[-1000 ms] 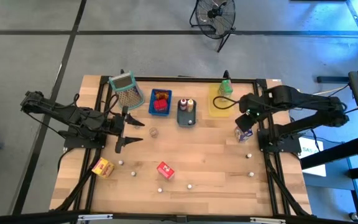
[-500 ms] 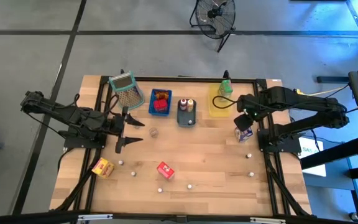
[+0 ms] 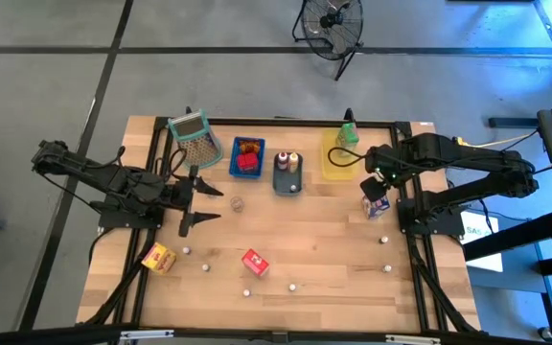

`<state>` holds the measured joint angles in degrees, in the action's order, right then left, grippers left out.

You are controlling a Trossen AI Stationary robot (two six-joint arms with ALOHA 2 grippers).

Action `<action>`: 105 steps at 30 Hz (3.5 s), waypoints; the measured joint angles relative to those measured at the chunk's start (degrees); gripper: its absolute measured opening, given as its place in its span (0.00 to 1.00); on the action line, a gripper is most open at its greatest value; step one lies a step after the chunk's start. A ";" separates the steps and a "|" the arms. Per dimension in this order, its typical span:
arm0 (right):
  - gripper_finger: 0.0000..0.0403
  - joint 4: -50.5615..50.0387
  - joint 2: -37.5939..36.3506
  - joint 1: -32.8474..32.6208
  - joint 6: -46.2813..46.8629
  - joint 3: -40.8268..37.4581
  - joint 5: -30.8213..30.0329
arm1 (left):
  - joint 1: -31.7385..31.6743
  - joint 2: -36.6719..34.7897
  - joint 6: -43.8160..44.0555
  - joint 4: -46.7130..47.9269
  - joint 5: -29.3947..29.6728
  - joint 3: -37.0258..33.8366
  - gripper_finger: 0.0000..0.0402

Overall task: Pick & Place Kitchen Items
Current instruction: Put the blue cereal box into the yellow bin

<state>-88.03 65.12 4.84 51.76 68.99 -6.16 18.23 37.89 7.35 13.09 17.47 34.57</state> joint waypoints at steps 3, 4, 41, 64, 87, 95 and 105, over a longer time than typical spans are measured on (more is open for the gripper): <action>0.84 0.00 0.00 0.02 -0.12 0.00 0.18 | -0.01 0.00 0.00 0.01 0.00 0.00 0.69; 0.85 0.00 0.00 0.02 -0.12 0.00 0.18 | -0.01 0.00 0.00 0.01 0.00 0.00 0.69; 0.85 -2.01 10.53 -0.87 -4.26 0.02 -2.64 | 0.00 -0.02 -0.04 0.01 0.01 0.00 0.69; 0.85 1.18 8.98 -0.63 -4.62 -8.76 -0.79 | -0.01 -0.02 0.00 0.43 0.02 0.00 0.69; 0.85 11.76 9.01 -0.66 -5.73 -17.99 1.86 | -0.01 -0.02 0.02 0.41 0.01 0.00 0.69; 0.83 12.66 9.01 -0.64 -3.70 -17.99 2.07 | -0.01 -0.02 0.02 0.41 0.02 -0.02 0.69; 0.60 12.63 9.01 -0.66 -1.61 -17.99 3.43 | -0.01 -0.02 0.02 0.41 0.02 -0.02 0.69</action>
<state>-75.40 74.13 4.19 50.15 51.00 -2.72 18.22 37.87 7.38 13.50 17.50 34.54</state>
